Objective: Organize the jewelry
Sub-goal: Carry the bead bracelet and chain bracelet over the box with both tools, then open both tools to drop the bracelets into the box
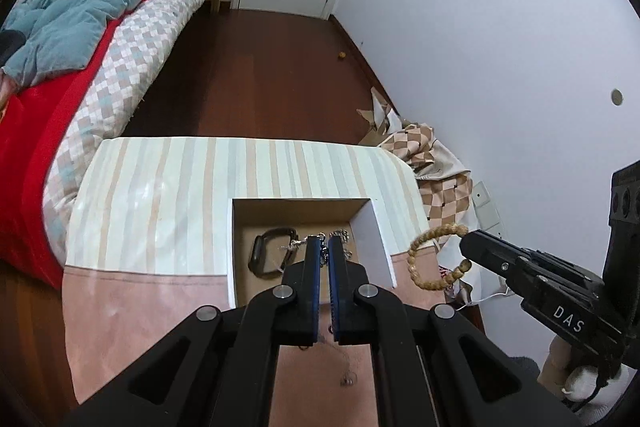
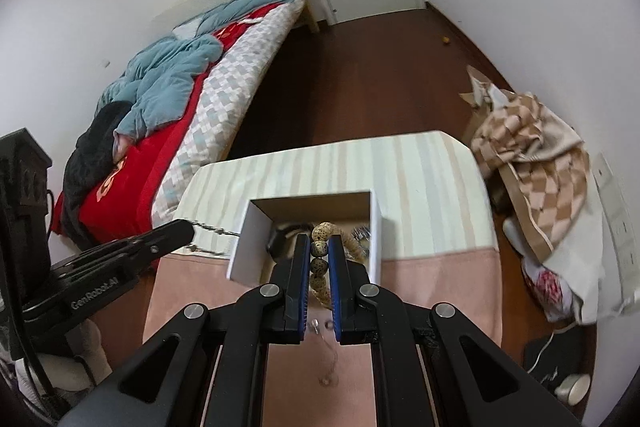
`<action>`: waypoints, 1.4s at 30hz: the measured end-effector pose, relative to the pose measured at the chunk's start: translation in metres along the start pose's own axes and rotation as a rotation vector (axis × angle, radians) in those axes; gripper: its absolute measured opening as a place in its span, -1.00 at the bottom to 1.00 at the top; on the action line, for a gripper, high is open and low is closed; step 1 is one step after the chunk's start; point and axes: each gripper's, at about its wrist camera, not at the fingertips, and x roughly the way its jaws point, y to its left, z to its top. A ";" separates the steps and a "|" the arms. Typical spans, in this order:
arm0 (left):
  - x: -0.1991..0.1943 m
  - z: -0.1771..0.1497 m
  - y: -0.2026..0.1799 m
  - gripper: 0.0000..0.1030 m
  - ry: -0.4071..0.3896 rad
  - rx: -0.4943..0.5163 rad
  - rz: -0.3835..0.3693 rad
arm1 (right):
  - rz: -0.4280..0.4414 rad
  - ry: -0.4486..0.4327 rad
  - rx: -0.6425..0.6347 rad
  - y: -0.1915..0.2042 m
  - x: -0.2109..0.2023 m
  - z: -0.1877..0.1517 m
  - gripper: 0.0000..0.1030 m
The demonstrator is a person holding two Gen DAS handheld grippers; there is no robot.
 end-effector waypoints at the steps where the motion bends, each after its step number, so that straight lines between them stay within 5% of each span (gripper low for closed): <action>1: 0.008 0.003 0.003 -0.97 0.013 -0.007 0.000 | 0.002 0.008 -0.003 0.001 0.004 0.004 -0.82; 11: 0.077 0.001 0.032 -0.90 0.198 -0.081 0.042 | 0.053 0.199 0.010 -0.004 0.090 0.020 -0.82; 15: 0.082 0.001 0.041 -0.83 0.205 -0.108 0.074 | 0.077 0.237 0.026 -0.006 0.108 0.021 -0.82; 16: 0.082 0.001 0.043 -0.75 0.202 -0.109 0.087 | 0.085 0.239 0.029 -0.005 0.110 0.021 -0.82; 17: 0.081 0.002 0.045 -0.44 0.197 -0.110 0.103 | 0.096 0.242 0.035 -0.005 0.111 0.021 -0.82; 18: 0.081 0.002 0.046 0.10 0.192 -0.113 0.110 | 0.104 0.247 0.039 -0.003 0.113 0.022 -0.82; 20: 0.077 0.003 0.049 0.53 0.165 -0.126 0.119 | 0.098 0.276 0.035 -0.003 0.122 0.022 -0.82; 23: 0.073 0.004 0.049 0.55 0.151 -0.116 0.159 | 0.039 0.370 0.025 -0.009 0.140 0.015 -0.79; 25: 0.071 0.004 0.049 0.80 0.141 -0.101 0.186 | -0.002 0.402 0.013 -0.014 0.145 0.010 -0.56; 27: 0.068 0.003 0.046 0.98 0.121 -0.070 0.239 | -0.035 0.388 -0.002 -0.017 0.140 0.005 0.07; 31: 0.061 -0.006 0.042 0.99 0.074 -0.030 0.322 | -0.098 0.325 -0.051 -0.015 0.121 0.000 0.23; 36: 0.060 -0.025 0.041 0.99 0.041 0.000 0.397 | -0.291 0.265 -0.106 -0.018 0.109 -0.013 0.85; 42: 0.059 -0.039 0.039 0.99 0.049 -0.007 0.410 | -0.369 0.250 -0.105 -0.023 0.107 -0.029 0.91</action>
